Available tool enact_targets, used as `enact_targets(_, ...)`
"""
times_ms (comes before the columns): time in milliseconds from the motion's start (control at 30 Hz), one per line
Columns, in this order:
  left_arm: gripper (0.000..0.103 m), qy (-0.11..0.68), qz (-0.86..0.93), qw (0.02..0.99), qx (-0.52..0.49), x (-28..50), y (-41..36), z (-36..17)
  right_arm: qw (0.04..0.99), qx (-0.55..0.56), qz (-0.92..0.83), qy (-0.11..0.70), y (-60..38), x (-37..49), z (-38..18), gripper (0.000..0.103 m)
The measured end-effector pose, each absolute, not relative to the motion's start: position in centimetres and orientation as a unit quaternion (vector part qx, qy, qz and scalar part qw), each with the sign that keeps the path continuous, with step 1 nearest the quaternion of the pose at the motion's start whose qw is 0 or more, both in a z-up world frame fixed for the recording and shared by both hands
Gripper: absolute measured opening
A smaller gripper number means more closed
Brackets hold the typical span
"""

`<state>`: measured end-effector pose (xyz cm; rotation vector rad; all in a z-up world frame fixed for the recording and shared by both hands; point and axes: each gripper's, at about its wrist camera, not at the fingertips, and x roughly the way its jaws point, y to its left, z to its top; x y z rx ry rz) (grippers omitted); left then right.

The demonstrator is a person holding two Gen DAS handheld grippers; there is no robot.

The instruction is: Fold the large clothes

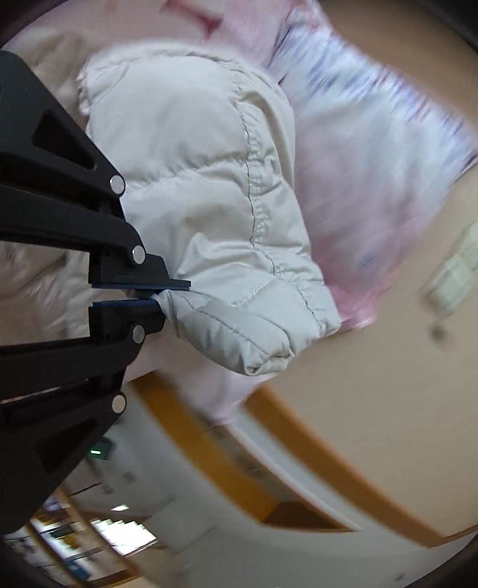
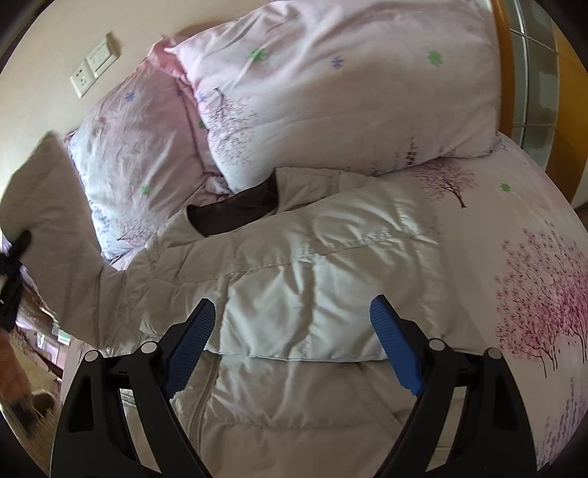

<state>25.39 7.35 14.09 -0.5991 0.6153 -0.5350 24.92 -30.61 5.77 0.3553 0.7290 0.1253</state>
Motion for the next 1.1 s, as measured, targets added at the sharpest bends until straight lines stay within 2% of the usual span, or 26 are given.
enact_targets(167, 0.005, 0.403, -0.284, 0.837, -0.236, 27.6, -0.7, 8.6, 0.915, 0.186, 0.048, 0.354, -31.8, 25.0, 5.4, 0.088)
enact_targets(267, 0.006, 0.438, -0.278, 0.828, -0.213, 28.4, -2.9, 6.0, 0.914, 0.196, 0.045, 0.354, -32.4, 25.0, 5.3, 0.088)
enact_targets(400, 0.014, 0.474, -0.27, 0.819, -0.18, 29.0, -3.9, 4.2, 0.908, 0.208, 0.058, 0.358, -32.3, 25.4, 5.4, 0.088)
enact_targets(467, 0.021, 0.482, -0.273, 0.814, -0.175, 28.5, -3.4, 4.1, 0.905, 0.215, 0.071, 0.36, -32.0, 25.7, 5.4, 0.088)
enact_targets(500, 0.037, 0.485, -0.278, 0.809, -0.18, 28.3, -2.9, 4.2, 0.903, 0.22, 0.078, 0.362, -31.9, 25.9, 5.5, 0.088)
enact_targets(533, 0.072, 0.48, -0.289, 0.806, -0.191, 28.0, -2.2, 4.5, 0.899, 0.226, 0.085, 0.365, -31.8, 26.0, 5.4, 0.088)
enact_targets(567, 0.086, 0.468, -0.296, 0.808, -0.199, 27.2, -1.6, 5.0, 0.893, 0.237, 0.098, 0.37, -31.7, 26.3, 5.3, 0.088)
enact_targets(600, 0.09, 0.445, -0.296, 0.82, -0.205, 26.4, -0.7, 5.8, 0.888, 0.245, 0.106, 0.375, -31.5, 26.5, 5.2, 0.088)
enact_targets(767, 0.099, 0.387, -0.293, 0.85, -0.206, 23.2, 4.4, 7.9, 0.852, 0.284, 0.156, 0.412, -30.6, 27.8, 3.8, 0.085)
enact_targets(833, 0.099, 0.36, -0.254, 0.874, -0.204, 21.8, 8.1, 7.9, 0.841, 0.287, 0.162, 0.429, -30.2, 28.1, 3.1, 0.075)
enact_targets(933, 0.099, 0.351, -0.187, 0.896, -0.198, 20.5, 13.2, 7.0, 0.827, 0.286, 0.176, 0.451, -29.4, 28.7, 2.0, 0.065)
enact_targets(1100, 0.099, 0.368, -0.067, 0.903, -0.211, 18.1, 21.2, 4.6, 0.813, 0.28, 0.185, 0.476, -28.0, 29.4, 0.9, 0.057)
